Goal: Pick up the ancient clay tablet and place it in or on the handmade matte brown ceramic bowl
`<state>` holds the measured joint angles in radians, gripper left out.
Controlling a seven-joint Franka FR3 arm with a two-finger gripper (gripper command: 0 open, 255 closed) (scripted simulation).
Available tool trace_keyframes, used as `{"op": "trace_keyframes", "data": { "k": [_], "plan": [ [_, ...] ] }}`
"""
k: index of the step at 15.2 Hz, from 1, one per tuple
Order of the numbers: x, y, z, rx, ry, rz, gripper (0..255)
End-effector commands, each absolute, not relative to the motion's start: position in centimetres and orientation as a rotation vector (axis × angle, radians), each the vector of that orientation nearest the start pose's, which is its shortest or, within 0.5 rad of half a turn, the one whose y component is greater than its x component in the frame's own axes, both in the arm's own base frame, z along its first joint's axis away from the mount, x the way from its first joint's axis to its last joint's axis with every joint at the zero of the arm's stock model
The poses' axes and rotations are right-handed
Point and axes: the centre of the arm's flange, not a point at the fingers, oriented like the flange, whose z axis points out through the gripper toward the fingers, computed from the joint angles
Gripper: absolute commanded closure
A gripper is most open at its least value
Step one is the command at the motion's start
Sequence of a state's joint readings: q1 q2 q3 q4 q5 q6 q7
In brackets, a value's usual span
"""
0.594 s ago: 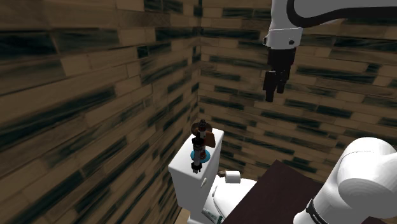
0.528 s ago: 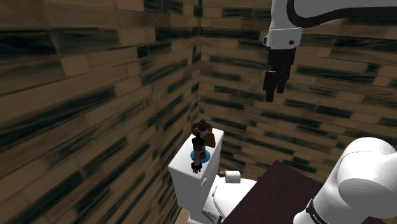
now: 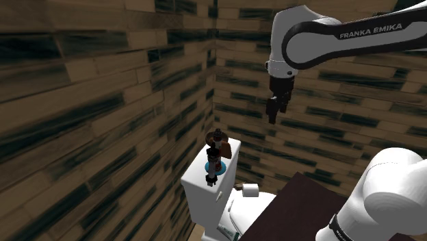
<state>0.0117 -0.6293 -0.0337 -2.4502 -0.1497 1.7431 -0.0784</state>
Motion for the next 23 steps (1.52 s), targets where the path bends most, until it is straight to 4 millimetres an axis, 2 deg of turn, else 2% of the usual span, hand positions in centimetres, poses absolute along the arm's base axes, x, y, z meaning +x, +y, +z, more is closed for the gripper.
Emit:
{"op": "trace_keyframes", "data": {
  "k": [1, 23],
  "plan": [
    [36.6, -2.4, 48.7, -3.276, -0.188, 0.114, 0],
    [52.9, -3.5, 26.3, -3.445, -0.551, -0.096, 0]
  ]
}}
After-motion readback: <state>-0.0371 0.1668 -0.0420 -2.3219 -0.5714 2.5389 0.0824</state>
